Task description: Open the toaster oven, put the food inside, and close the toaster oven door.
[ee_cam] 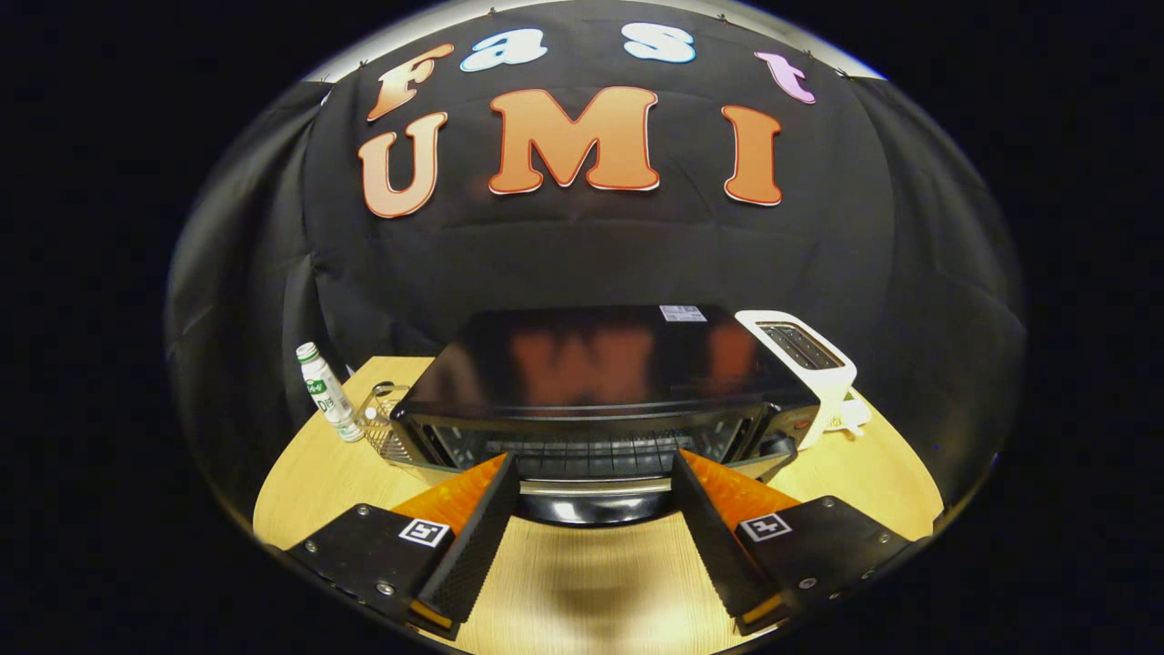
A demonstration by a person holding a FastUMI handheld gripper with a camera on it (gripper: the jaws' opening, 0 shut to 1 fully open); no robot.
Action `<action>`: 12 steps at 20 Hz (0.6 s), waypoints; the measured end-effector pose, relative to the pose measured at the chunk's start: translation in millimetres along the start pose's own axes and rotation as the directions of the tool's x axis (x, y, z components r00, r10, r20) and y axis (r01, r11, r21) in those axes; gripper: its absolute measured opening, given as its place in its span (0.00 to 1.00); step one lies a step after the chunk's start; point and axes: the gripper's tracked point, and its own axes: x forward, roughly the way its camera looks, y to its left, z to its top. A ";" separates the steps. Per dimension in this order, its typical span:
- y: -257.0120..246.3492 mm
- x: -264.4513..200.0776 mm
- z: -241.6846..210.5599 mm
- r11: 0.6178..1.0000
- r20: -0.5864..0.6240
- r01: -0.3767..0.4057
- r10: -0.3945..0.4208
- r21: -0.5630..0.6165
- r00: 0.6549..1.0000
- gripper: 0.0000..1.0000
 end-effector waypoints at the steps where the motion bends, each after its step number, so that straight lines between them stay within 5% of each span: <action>1: -0.4 -6.4 -6.3 1.000 -0.010 0.000 0.000 -0.001 1.000 1.00; 12: -5.9 -40.7 -90.5 1.000 -0.152 -0.002 0.002 0.005 0.988 0.98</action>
